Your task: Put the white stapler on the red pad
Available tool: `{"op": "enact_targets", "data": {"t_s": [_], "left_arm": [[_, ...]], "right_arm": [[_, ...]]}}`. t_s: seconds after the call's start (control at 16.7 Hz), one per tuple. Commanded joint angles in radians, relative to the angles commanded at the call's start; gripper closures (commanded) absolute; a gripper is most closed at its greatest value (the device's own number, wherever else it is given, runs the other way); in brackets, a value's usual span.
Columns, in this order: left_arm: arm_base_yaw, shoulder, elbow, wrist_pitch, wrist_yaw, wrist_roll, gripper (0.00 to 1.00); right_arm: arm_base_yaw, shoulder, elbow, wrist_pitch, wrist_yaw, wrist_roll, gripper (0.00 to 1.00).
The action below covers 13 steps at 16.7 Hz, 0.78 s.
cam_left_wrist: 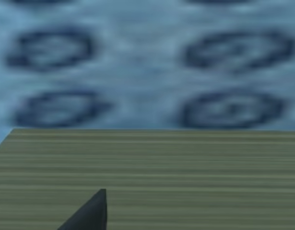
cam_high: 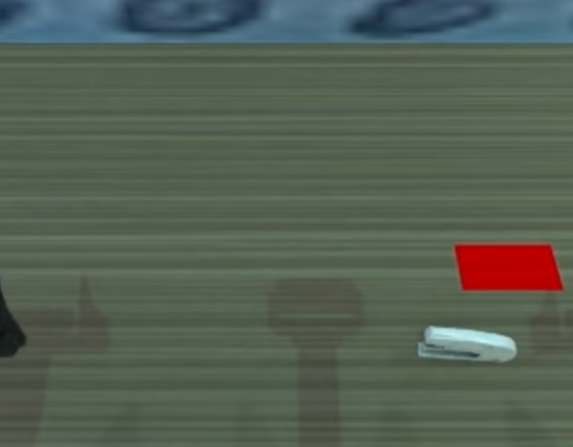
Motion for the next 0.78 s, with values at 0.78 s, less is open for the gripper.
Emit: {"op": "enact_targets", "data": {"t_s": [0.78], "left_arm": [[0.0, 0.0, 0.0, 0.0, 0.0, 0.0, 0.0]], "right_arm": [[0.236, 0.674, 0.532, -0.44, -0.001, -0.345, 0.0]]}}
